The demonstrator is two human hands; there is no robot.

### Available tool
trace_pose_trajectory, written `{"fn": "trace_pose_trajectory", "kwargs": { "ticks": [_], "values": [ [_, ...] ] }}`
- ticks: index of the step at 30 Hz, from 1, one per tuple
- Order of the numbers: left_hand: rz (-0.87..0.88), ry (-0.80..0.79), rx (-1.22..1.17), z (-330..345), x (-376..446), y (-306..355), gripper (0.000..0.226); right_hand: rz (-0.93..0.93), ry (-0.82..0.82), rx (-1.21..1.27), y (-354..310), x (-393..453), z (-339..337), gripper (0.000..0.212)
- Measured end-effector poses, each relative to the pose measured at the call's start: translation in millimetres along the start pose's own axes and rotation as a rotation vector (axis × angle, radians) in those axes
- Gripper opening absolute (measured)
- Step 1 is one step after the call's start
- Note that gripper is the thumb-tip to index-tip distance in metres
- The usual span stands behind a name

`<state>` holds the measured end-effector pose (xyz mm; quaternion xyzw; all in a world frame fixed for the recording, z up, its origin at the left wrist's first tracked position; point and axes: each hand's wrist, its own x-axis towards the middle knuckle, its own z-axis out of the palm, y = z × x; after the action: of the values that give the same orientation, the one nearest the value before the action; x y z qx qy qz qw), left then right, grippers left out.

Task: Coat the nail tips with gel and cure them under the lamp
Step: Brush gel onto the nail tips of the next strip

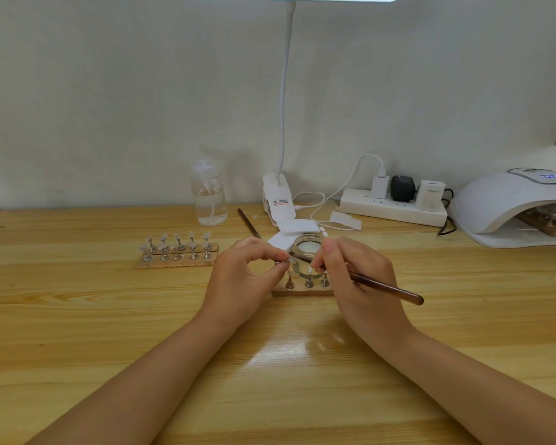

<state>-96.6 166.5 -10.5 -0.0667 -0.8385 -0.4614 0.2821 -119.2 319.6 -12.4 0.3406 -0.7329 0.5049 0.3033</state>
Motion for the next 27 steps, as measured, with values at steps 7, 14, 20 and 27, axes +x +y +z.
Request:
{"fn": "trace_pose_trajectory", "kwargs": {
  "ticks": [7, 14, 20, 27],
  "values": [
    [-0.009, -0.001, 0.006, -0.4, -0.4, 1.5, 0.025, 0.022, 0.009, 0.073, -1.8, -1.6, -2.1, 0.042],
    [-0.007, 0.002, 0.002, -0.1, -0.4, 0.4, 0.025, 0.066, 0.06, 0.053, -2.4, 0.7, -2.3, 0.036],
    [-0.004, -0.003, -0.005, 0.2, 0.4, -0.2, 0.024, 0.147, 0.023, 0.1, -1.5, -0.5, -1.0, 0.035],
    [-0.009, -0.006, -0.008, -1.2, 0.4, 0.5, 0.023, 0.205, 0.039, 0.249, -3.6, -1.9, -1.4, 0.038]
  ]
}}
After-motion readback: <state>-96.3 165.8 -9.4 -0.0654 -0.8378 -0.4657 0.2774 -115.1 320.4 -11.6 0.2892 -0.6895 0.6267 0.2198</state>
